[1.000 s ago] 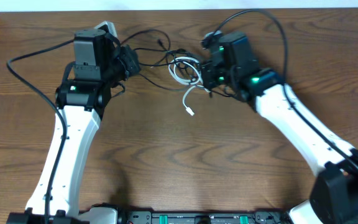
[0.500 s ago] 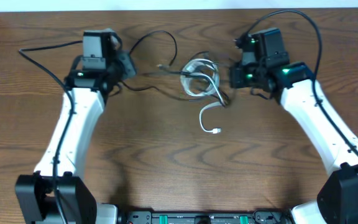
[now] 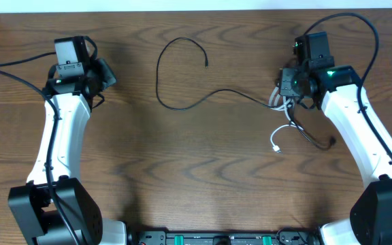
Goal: Untangle cables
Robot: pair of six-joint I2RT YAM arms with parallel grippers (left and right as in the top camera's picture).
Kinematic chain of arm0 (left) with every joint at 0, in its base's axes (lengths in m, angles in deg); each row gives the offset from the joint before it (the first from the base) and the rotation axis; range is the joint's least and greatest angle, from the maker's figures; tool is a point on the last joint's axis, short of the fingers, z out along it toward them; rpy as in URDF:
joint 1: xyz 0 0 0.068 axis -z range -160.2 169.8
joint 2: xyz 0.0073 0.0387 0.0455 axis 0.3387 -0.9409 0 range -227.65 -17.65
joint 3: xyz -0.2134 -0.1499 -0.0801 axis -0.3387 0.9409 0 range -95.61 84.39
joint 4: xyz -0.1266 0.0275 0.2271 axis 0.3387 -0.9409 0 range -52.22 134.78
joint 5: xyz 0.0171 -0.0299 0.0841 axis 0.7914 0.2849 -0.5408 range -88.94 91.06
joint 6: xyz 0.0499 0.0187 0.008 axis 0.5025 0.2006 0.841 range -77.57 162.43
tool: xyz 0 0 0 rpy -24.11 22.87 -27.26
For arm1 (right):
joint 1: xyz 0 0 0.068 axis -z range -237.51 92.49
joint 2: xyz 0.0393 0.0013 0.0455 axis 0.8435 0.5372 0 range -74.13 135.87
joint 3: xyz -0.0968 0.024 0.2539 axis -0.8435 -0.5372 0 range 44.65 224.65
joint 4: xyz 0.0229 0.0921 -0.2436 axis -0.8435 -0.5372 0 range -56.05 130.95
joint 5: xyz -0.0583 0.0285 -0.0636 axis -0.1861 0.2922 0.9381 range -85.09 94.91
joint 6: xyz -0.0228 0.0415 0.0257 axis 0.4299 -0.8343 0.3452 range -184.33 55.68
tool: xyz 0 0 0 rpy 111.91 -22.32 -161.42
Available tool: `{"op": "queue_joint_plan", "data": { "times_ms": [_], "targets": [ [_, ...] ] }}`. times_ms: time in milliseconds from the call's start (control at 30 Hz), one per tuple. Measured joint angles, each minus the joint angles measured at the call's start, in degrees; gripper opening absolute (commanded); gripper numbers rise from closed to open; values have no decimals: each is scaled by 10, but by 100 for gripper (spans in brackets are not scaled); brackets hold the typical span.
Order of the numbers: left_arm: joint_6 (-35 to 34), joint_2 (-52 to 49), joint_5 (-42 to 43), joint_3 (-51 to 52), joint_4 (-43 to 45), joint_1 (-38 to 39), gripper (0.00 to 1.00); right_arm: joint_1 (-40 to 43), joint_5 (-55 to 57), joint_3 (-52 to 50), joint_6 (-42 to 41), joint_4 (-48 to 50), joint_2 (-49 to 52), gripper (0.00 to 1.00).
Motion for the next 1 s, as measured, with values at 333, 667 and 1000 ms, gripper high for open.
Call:
{"op": "queue_joint_plan", "data": {
  "times_ms": [333, 667, 1000],
  "targets": [
    [34, 0, 282, 0, 7, 53, 8, -6, -274, 0, 92, 103, 0, 1],
    [44, -18, 395, 0, 35, 131, 42, -5, -373, 0, 73, 139, 49, 1],
    [-130, -121, 408, 0, 160, 226, 44, -21, -372, -1, 62, 153, 61, 1]
  ]
}}
